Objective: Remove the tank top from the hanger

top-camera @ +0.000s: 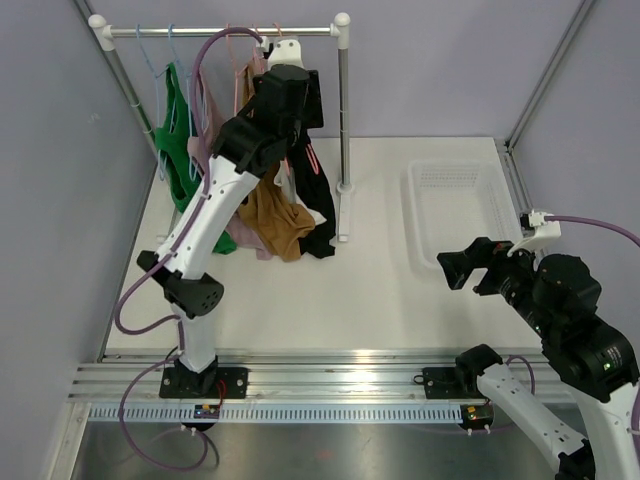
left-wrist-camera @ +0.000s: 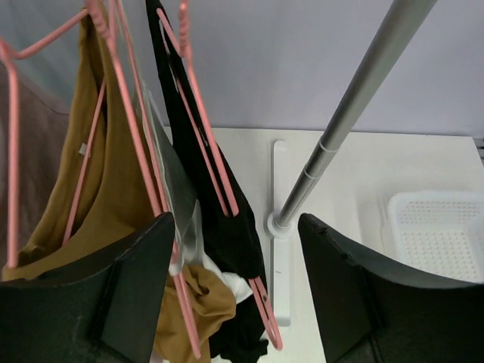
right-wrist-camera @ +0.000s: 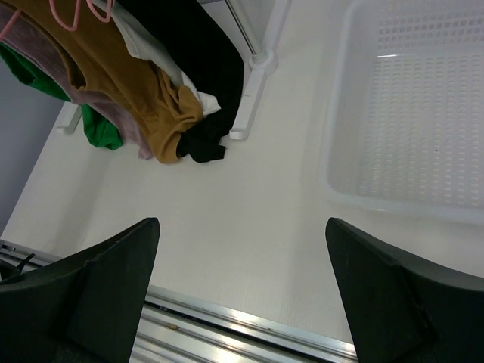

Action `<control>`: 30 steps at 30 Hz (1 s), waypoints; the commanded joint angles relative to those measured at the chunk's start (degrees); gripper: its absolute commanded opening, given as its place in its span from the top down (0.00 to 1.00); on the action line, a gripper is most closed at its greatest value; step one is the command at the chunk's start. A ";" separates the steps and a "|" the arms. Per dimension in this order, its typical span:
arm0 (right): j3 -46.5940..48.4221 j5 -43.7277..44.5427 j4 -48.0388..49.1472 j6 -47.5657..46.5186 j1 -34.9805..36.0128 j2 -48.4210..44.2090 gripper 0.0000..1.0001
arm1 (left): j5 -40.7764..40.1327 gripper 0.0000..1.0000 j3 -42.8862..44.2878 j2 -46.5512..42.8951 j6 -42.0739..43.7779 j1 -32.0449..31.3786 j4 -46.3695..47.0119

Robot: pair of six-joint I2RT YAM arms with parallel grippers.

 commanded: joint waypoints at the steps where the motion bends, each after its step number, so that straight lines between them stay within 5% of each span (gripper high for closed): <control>1: 0.46 -2.69 1.24 0.82 0.30 -0.92 0.01 | -2.99 0.36 4.92 2.68 2.18 2.03 3.48; 16: 0.37 -4.01 1.33 0.82 0.30 -0.40 0.00 | 6.24 0.67 5.62 8.76 1.74 9.68 7.79; 20: 0.29 -4.45 1.77 0.82 0.39 0.22 0.01 | 7.38 0.57 5.36 8.58 2.62 9.42 7.71; 30: 0.11 -6.56 2.65 0.91 0.30 1.89 0.01 | 7.47 0.55 -4.31 -2.58 -0.19 8.28 10.69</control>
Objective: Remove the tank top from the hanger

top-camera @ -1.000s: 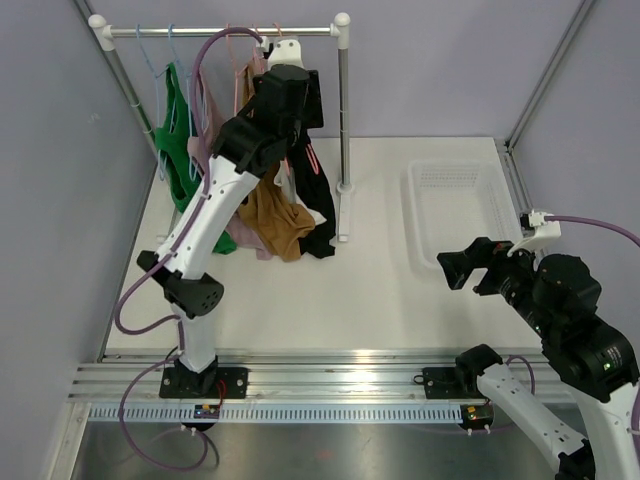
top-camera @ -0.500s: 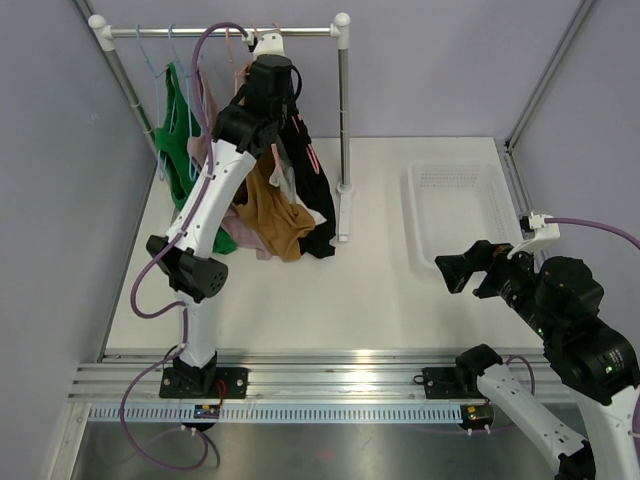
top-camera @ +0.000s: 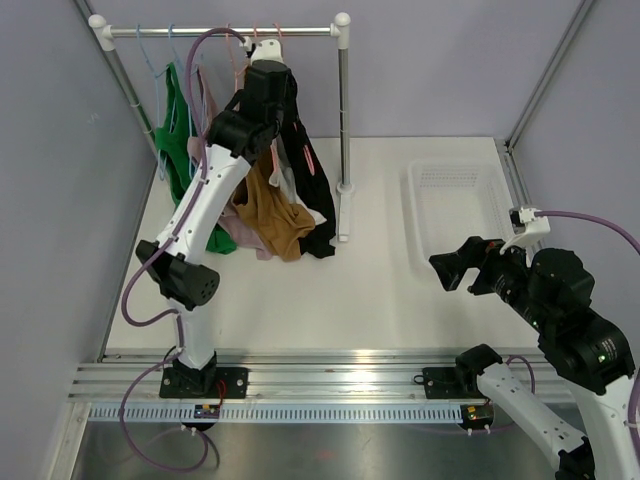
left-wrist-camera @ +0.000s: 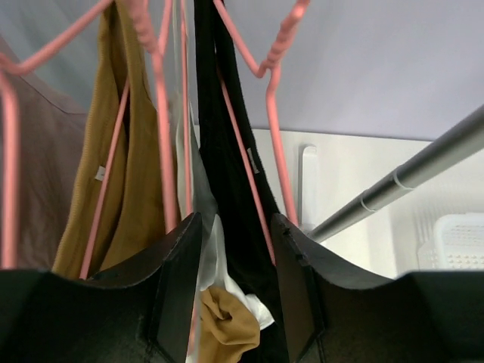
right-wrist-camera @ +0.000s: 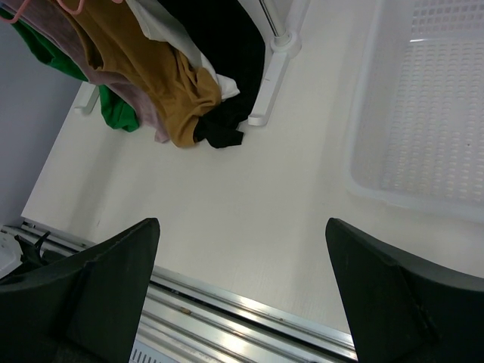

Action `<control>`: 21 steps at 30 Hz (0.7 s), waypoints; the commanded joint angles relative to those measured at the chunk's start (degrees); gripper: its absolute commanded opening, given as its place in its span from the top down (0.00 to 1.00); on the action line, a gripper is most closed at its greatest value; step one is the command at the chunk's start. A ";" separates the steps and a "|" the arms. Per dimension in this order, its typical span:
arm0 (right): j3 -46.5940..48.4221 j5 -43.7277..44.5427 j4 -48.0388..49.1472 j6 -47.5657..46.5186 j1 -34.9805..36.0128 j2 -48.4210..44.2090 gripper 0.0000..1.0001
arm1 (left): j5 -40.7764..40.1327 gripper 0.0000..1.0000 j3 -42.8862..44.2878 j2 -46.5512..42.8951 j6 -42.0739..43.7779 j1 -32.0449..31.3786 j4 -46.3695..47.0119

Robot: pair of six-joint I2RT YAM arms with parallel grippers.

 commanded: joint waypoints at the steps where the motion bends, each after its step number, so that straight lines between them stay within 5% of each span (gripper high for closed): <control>1: 0.31 -1.97 2.60 0.18 0.30 0.82 0.01 | 0.23 0.55 0.39 -6.34 -1.00 -1.16 3.96; 7: 1.18 -2.14 2.08 0.10 0.30 0.73 0.00 | 0.50 0.53 -0.77 -8.10 -0.65 -2.05 5.72; 21: 2.77 -0.91 0.41 -1.22 0.30 0.91 0.01 | 0.15 0.48 7.95 3.32 1.37 -2.05 7.65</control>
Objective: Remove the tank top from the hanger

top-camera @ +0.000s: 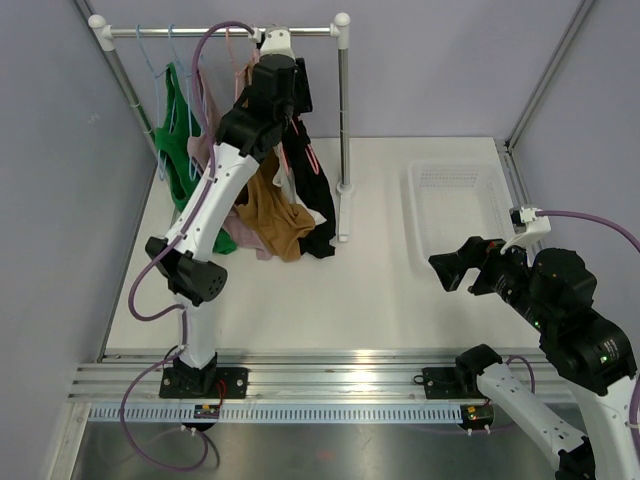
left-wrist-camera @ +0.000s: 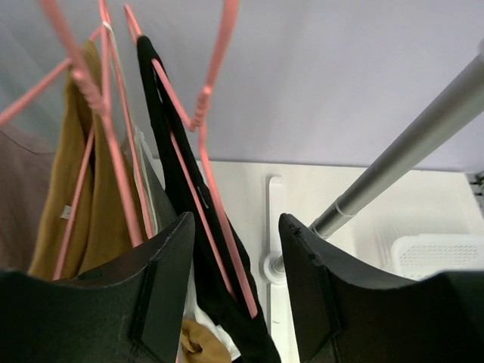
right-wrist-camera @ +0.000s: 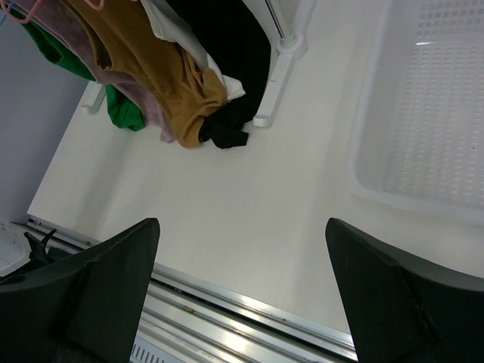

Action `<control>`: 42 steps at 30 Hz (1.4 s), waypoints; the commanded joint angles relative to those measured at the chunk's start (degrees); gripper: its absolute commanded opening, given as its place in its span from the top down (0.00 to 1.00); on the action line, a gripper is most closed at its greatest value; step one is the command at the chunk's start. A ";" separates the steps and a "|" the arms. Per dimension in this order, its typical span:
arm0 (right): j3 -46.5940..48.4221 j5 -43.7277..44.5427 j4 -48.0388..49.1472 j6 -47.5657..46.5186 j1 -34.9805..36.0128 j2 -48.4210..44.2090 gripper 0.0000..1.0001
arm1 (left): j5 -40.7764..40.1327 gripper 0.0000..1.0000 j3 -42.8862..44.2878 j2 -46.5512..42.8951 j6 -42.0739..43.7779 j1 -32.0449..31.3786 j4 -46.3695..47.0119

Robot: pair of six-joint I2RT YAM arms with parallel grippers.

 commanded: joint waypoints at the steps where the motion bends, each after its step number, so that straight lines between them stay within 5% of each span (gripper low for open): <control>1: 1.98 -0.06 0.47 -1.18 0.30 0.51 0.01 | -0.80 0.48 2.61 1.33 0.91 -0.04 3.71; 6: 1.98 -0.15 0.65 -1.35 0.30 0.51 0.01 | -2.99 0.56 2.44 3.88 1.26 0.14 3.98; 12: 1.37 0.12 0.82 -1.88 0.30 0.87 0.01 | -3.87 0.88 1.82 3.98 1.62 0.23 4.42; 17: 0.66 -0.32 1.53 -1.88 0.30 1.13 0.00 | -3.09 1.00 1.12 1.96 1.44 0.14 4.42; 31: 1.10 -0.32 1.26 -1.53 0.30 0.60 0.01 | 4.03 1.00 0.95 -9.38 -1.63 -1.27 -0.58; 42: 0.67 -3.21 4.50 0.05 0.30 1.13 0.01 | 16.59 1.00 -20.92 -28.44 -9.37 -6.79 -2.18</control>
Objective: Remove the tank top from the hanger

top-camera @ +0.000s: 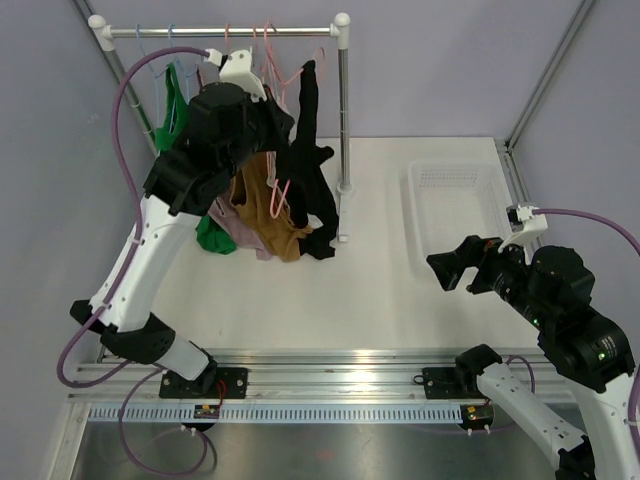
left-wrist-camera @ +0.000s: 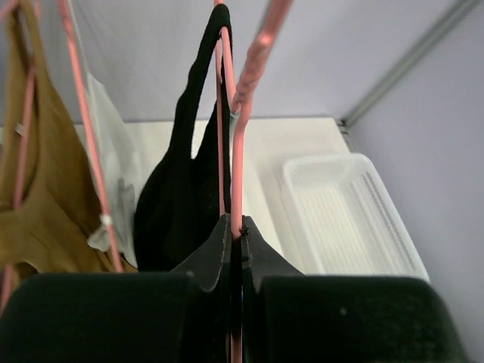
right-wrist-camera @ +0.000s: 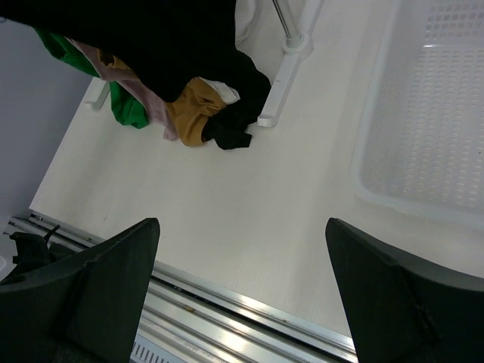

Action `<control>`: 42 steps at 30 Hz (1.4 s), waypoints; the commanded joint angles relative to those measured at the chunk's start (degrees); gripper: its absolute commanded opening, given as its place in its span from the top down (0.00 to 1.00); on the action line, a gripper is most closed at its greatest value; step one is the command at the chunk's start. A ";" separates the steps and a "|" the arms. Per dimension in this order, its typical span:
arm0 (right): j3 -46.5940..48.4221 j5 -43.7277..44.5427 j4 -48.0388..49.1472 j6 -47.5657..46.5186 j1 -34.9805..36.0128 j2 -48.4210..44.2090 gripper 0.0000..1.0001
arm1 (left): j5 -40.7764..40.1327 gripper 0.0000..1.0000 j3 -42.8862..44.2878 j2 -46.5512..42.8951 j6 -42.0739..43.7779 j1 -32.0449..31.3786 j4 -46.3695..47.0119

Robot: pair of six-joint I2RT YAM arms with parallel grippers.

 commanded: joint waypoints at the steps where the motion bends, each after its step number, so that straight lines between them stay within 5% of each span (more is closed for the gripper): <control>1: -0.19 -3.48 5.08 0.88 0.39 0.37 0.01 | 6.24 1.00 -6.46 -7.94 -3.16 -2.56 2.42; 10: -11.44 -25.88 30.90 8.08 0.30 2.20 0.01 | 20.38 1.00 -38.53 -31.25 -5.63 -8.72 11.64; 15: -14.25 -28.27 43.20 12.74 0.30 10.71 0.00 | 32.69 1.00 -50.15 -36.19 -7.64 -9.68 15.86; 34: -14.26 -0.77 41.39 5.81 16.47 21.37 0.34 | 21.19 1.00 -63.53 -40.50 -17.23 -16.19 21.93; 37: -13.47 0.91 39.90 5.01 16.73 22.51 0.51 | 22.33 1.00 -63.61 -40.41 -17.32 -16.28 22.54; 38: -13.20 2.91 39.46 4.40 16.74 23.03 0.67 | 22.24 1.00 -63.53 -40.49 -17.40 -16.45 22.55; 42: -12.85 6.17 38.49 3.70 16.65 23.48 0.97 | 21.01 1.00 -63.61 -41.37 -17.05 -16.54 21.67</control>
